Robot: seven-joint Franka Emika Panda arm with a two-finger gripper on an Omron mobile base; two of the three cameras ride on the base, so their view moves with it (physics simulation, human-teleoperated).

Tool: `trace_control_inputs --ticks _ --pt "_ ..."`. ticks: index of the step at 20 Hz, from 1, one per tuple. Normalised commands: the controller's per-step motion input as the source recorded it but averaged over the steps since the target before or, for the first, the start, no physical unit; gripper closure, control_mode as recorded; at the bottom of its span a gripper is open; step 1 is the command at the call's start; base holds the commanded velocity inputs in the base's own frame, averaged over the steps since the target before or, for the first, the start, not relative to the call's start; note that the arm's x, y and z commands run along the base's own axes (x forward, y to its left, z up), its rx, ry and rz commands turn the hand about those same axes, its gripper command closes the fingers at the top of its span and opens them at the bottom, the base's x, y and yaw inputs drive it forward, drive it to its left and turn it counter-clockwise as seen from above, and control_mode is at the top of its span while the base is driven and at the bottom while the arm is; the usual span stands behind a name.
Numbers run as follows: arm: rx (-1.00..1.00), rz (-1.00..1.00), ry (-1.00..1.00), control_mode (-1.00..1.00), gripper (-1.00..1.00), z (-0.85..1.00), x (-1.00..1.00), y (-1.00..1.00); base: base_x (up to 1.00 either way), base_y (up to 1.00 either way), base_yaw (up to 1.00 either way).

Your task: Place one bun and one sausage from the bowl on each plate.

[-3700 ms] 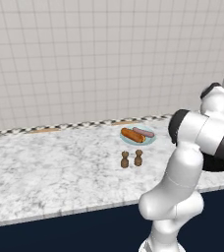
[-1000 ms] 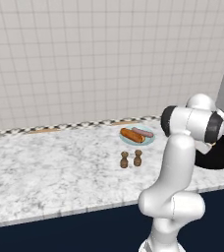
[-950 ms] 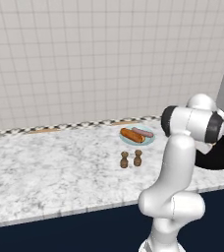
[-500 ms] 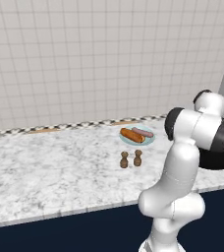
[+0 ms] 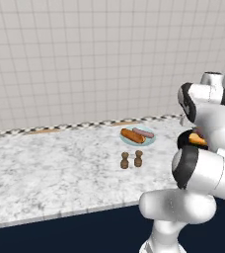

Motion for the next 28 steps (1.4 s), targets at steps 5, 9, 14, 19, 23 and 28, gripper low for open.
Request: trace_control_inputs --ticks 5,9,14,19,23,28 --pt "-0.16 0.15 0.0 -1.0 1.0 0.09 -0.7 0.66 0.0 0.0 0.0" --pt "0.0 0.0 0.0 -1.0 1.0 0.0 0.0 0.0 0.0 0.0 0.0" --pt "0.0 0.0 0.0 1.0 1.0 0.0 0.0 0.0 0.0 -0.34 0.0" --pt "0.0 0.0 0.0 1.0 1.0 0.0 0.0 0.0 0.0 -0.86 0.0" --pt "0.0 0.0 0.0 1.0 1.0 0.0 0.0 0.0 0.0 -0.84 0.0" --pt "0.0 0.0 0.0 1.0 1.0 0.0 0.0 0.0 0.01 -0.62 0.01"
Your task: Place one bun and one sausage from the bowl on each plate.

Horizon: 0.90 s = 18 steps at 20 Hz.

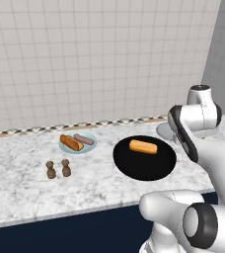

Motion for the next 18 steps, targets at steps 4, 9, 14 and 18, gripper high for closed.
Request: trace_control_inputs --ticks 4,9,14,18 --pt "0.0 0.0 0.0 1.0 1.0 0.0 0.0 0.0 0.17 -0.49 0.05" --pt "0.0 0.0 0.0 1.0 1.0 0.0 0.0 0.0 0.31 -0.27 0.09" --pt "0.0 0.14 0.01 -1.0 1.0 0.03 0.65 -0.01 0.09 -0.01 0.02" --pt "0.07 0.28 0.02 -1.0 1.0 0.14 0.95 -0.35 0.0 0.0 0.0"
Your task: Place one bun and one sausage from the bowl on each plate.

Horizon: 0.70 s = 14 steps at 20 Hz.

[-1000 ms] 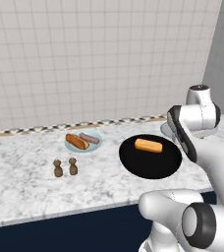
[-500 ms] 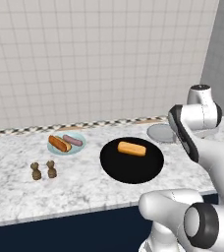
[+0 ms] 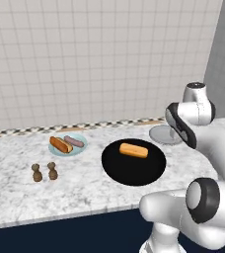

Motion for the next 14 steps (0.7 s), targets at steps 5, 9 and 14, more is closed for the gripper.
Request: trace_control_inputs --ticks 5,9,14 --pt "0.2 0.26 0.26 -1.0 1.0 0.22 1.0 -0.54 0.0 0.0 0.0" --pt "0.05 0.17 0.26 -1.0 1.0 -0.13 1.0 -0.2 0.0 0.0 0.0" --pt "0.04 0.2 0.01 -1.0 1.0 -0.59 0.71 -0.09 0.0 0.0 0.0"
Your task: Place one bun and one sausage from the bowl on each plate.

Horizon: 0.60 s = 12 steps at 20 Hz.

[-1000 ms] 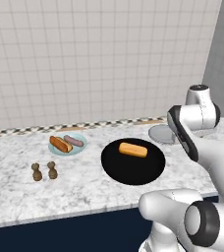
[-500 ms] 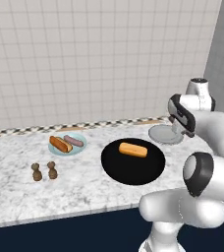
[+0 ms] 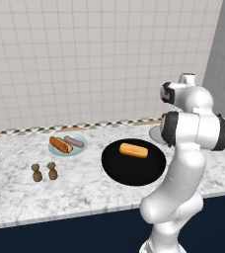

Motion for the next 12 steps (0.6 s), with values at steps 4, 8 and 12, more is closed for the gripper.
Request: trace_control_inputs --ticks 4,8,12 --pt "0.05 0.17 -0.09 -1.0 1.0 -0.41 0.53 -0.25 0.0 0.0 0.0" --pt "0.0 0.1 -0.07 -1.0 1.0 -0.27 0.19 -0.13 0.0 0.0 0.0" --pt "0.0 0.02 0.04 -1.0 1.0 -0.34 0.13 -0.1 0.0 0.0 0.0"
